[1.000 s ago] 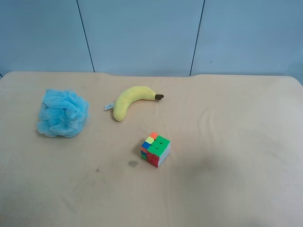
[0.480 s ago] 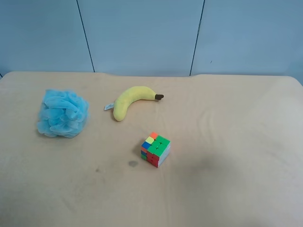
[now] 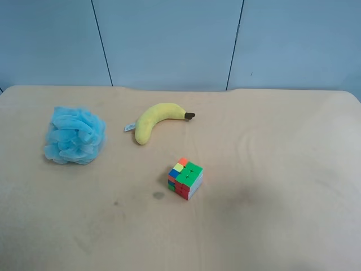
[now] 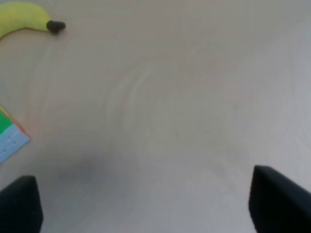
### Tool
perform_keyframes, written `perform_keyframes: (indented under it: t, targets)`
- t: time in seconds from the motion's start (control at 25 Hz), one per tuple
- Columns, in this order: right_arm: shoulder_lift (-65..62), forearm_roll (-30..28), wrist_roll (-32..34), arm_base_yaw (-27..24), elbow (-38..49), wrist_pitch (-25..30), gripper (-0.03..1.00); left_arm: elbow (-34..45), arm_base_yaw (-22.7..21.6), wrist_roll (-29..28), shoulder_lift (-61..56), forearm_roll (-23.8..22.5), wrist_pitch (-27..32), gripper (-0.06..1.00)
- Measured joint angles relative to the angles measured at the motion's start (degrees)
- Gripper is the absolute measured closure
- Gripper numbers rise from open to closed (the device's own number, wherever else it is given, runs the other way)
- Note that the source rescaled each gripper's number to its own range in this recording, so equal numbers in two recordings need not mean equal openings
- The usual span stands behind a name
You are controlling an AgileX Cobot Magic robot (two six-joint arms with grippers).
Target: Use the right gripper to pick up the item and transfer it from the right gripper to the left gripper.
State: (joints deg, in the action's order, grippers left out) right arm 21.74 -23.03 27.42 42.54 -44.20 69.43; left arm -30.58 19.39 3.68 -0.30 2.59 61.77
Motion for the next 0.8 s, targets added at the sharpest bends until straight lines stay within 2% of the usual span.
perform_keyframes:
  t: [0.56,0.68,0.8]
  targets:
    - [0.00,0.04,0.00,0.00,0.00,0.00,0.17,1.52,-0.13,-0.22,0.00,-0.79,-0.90,-0.06]
    - [0.00,0.04,0.00,0.00,0.00,0.00,0.17,1.52,-2.24,-0.22,0.00,-0.79,-0.91,-0.06]
    - [0.00,0.04,0.00,0.00,0.00,0.00,0.17,1.52,-6.84,-0.22,0.00,-0.79,-0.96,-0.06]
